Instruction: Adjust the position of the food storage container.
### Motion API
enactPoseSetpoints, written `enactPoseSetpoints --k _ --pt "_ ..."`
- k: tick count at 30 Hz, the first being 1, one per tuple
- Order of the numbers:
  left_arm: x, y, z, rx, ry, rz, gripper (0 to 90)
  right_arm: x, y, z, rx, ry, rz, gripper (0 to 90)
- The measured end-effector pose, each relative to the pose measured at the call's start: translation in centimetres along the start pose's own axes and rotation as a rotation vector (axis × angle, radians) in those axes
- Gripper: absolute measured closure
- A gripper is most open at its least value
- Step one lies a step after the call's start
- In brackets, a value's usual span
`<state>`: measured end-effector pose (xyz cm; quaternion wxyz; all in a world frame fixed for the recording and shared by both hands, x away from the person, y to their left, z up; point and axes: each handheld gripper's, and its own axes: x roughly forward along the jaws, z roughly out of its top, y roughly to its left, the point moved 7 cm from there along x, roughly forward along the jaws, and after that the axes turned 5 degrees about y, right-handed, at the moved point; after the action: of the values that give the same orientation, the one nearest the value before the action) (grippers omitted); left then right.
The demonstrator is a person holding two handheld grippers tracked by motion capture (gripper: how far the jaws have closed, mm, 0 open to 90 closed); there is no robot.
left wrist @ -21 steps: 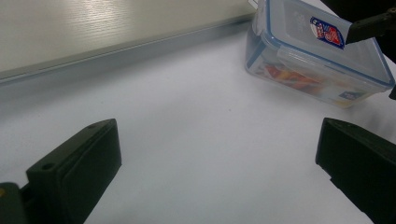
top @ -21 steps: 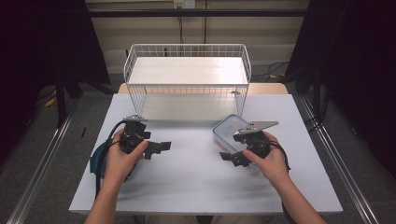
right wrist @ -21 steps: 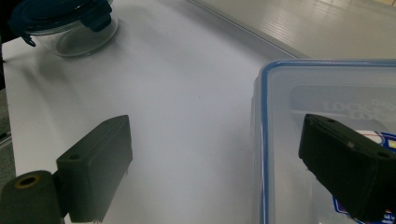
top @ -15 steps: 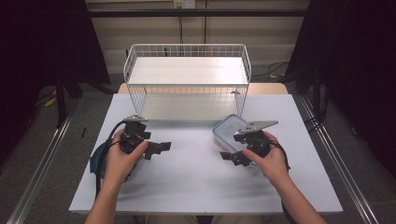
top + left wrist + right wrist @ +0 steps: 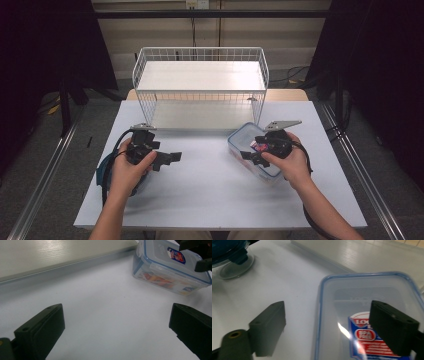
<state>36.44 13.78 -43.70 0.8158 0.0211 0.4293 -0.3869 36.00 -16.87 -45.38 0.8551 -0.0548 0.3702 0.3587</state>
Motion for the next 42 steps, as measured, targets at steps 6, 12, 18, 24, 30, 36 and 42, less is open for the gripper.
enactPoseSetpoints --k 6,12,18,24,30,36,42 --pt "0.0 0.1 0.0 0.000 0.000 0.000 0.1 -0.2 -1.8 0.8 0.079 -0.020 0.002 33.6" --pt "-0.2 0.1 0.1 0.000 -0.006 0.001 0.1 -0.3 -4.0 1.2 0.132 0.000 -0.044 49.3" --pt "-0.4 0.2 0.1 -0.009 -0.011 0.000 0.1 -0.8 -5.8 1.8 0.200 0.000 -0.093 53.4" --pt "-0.4 0.2 0.1 -0.011 -0.012 -0.005 0.1 -1.0 -6.9 1.9 0.200 0.023 -0.139 52.9" --pt "-0.4 0.2 0.1 -0.007 -0.010 -0.009 0.1 -1.1 -7.5 2.4 0.200 0.008 -0.162 56.4" --pt "-0.3 0.1 0.0 -0.004 -0.008 -0.003 0.1 -0.3 -8.7 2.5 0.225 0.009 -0.150 65.8" --pt "-0.1 0.1 0.0 -0.012 -0.004 -0.003 0.1 0.3 -9.2 2.8 0.202 0.024 -0.171 73.1"
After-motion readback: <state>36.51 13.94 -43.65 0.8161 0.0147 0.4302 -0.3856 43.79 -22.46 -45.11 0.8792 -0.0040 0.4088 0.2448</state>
